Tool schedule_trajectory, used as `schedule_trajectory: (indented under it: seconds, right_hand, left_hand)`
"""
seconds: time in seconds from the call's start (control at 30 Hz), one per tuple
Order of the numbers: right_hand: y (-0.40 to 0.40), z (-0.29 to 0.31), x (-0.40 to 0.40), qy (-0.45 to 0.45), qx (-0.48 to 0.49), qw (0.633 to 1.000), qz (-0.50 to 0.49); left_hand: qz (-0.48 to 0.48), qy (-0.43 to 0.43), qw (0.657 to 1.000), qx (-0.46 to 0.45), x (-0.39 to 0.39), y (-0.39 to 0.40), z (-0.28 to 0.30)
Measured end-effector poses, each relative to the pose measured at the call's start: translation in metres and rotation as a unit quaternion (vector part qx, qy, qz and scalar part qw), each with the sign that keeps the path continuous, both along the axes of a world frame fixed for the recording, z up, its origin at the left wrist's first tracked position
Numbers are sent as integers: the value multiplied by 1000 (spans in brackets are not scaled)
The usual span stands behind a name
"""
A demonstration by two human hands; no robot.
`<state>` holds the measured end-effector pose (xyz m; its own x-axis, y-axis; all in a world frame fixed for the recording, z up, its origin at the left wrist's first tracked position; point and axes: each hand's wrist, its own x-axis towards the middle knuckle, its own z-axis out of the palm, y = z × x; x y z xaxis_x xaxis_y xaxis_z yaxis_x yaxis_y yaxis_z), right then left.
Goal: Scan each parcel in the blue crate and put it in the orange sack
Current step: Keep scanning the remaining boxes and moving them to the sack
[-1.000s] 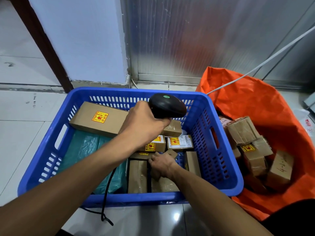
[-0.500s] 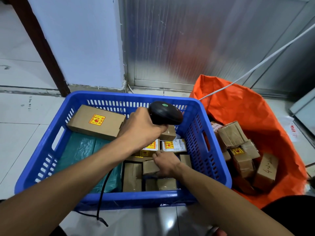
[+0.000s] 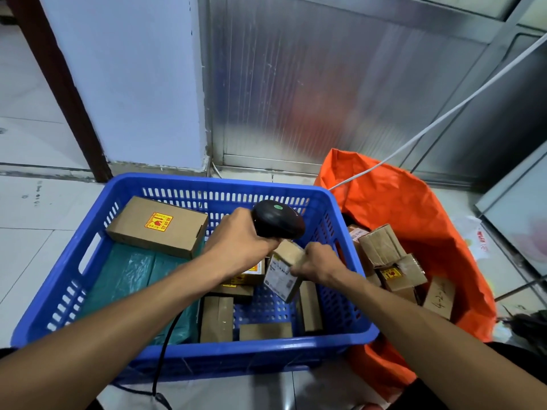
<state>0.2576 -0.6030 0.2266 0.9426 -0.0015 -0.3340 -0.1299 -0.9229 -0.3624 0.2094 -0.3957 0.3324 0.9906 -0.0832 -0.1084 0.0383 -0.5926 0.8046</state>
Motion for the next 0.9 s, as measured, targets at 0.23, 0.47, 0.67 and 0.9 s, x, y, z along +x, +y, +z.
schedule_trajectory:
  seconds: [0.23,0.47,0.67,0.9]
  right_hand:
    - [-31,51,13,-34,87,987,-129]
    - [-48,80,11,-39,233,951,-201]
    - [-42,105,-4,-69,313,921,-219]
    - [-25,109,-28,-81,427,870,-233]
  left_hand:
    - [3,0,1000,9,0,-1,0]
    - [5,1,1000,6,-1,-1,1]
    - [0,-1,1000,9,-2,-2,-1]
    - [16,46,997,-67,3,-1,-5]
